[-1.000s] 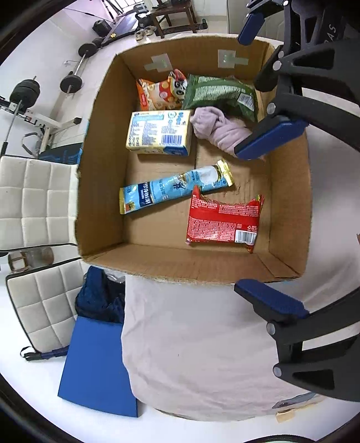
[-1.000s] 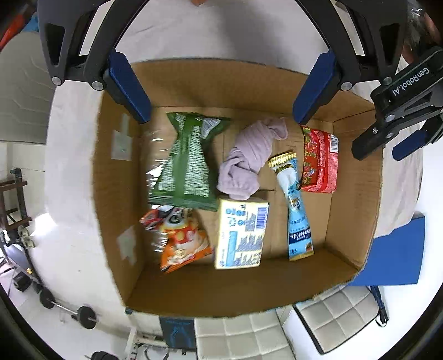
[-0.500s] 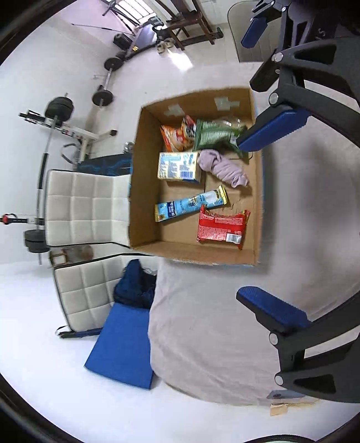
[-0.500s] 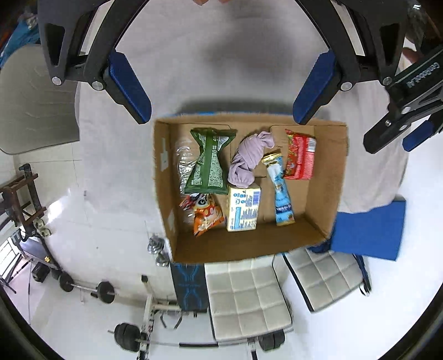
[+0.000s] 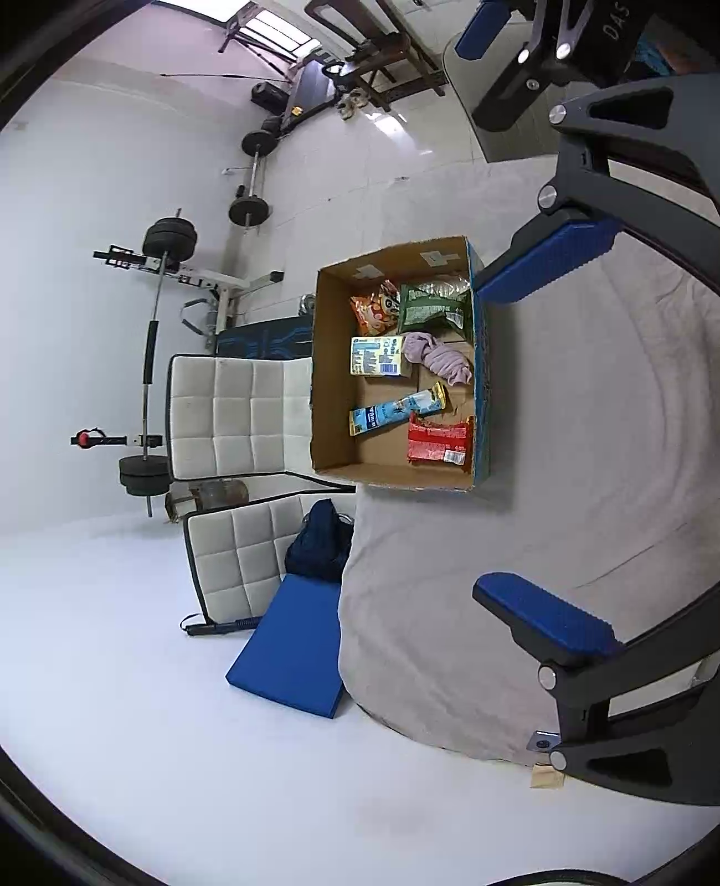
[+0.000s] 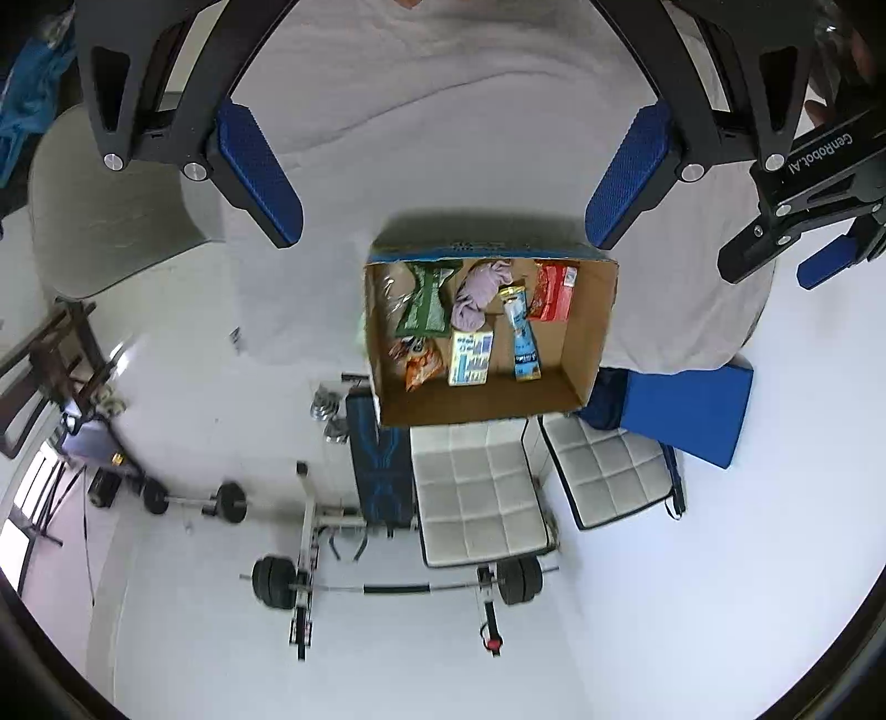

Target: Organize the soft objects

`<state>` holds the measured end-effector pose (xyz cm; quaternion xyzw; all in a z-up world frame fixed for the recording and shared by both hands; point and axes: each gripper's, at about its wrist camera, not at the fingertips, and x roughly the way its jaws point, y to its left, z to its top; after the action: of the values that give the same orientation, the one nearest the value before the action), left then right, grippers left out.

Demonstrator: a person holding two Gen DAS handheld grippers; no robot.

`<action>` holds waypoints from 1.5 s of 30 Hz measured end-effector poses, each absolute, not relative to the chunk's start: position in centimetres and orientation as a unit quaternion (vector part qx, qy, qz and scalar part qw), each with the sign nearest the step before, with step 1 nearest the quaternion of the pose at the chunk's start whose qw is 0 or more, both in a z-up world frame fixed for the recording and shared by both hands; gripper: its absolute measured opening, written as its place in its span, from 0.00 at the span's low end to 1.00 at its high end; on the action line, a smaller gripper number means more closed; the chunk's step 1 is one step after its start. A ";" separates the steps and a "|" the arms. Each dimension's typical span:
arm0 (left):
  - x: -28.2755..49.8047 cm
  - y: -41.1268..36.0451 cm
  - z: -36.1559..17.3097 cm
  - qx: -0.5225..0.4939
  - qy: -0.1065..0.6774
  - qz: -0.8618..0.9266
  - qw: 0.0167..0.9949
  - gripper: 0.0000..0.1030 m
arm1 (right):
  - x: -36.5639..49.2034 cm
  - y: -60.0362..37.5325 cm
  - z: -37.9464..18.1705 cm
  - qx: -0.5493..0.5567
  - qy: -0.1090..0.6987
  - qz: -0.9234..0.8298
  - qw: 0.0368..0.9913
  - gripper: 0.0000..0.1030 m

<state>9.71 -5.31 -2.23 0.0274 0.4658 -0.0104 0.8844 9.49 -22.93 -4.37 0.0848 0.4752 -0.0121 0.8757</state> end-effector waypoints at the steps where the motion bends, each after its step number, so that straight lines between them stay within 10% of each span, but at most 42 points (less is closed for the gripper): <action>1: 9.4 -5.3 -2.0 0.025 0.464 -0.011 0.885 0.97 | 8.8 -22.9 -3.8 0.082 0.473 -0.012 0.877 1.00; 45: 7.0 -5.0 0.9 0.017 0.421 -0.002 0.907 1.00 | 6.8 -21.1 1.9 0.032 0.434 -0.039 0.900 1.00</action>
<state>6.95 -4.98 0.93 0.0173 0.4212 -0.0018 0.9068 6.85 -21.07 1.90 0.0324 0.4336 -0.0394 0.8996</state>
